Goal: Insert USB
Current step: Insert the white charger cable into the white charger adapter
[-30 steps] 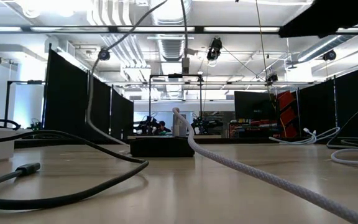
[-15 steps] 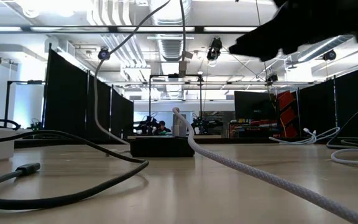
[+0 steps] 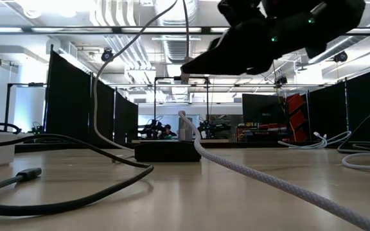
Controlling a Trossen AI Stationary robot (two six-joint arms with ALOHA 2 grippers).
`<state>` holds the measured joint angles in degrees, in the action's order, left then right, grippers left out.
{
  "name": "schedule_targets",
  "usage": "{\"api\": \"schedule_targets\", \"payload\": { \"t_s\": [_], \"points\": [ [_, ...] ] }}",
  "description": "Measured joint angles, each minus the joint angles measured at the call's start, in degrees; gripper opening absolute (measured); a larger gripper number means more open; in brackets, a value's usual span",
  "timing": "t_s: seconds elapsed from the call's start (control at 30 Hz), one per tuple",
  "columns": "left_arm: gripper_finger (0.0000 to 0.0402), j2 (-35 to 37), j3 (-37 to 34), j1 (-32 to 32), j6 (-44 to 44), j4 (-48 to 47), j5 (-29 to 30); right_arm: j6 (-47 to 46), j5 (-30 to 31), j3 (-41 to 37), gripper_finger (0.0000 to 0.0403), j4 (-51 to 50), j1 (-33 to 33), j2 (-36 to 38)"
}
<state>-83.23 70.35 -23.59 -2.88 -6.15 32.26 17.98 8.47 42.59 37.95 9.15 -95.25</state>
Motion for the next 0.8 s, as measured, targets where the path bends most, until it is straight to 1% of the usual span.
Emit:
{"api": "schedule_targets", "payload": {
  "t_s": [0.2,0.43,0.7,0.8],
  "points": [
    [0.0000,-0.06,0.00,0.00,-1.15,-1.46,-0.01,-0.24,0.04,0.30,0.0176,-1.99,-0.14,-0.02],
    [0.0000,-0.06,0.00,0.00,-1.17,-1.49,0.01,-2.36,0.32,0.30,0.0101,-3.25,-0.94,-0.02],
    [0.0000,-0.06,0.00,0.02,-1.17,-1.55,0.03,-2.02,0.28,0.30,0.0015,-2.97,-0.94,-0.02],
    [0.0000,-0.08,0.00,0.05,-1.15,-1.62,0.04,-1.65,-0.06,0.30,0.0006,-2.98,-0.91,-0.02]
  ]
}}
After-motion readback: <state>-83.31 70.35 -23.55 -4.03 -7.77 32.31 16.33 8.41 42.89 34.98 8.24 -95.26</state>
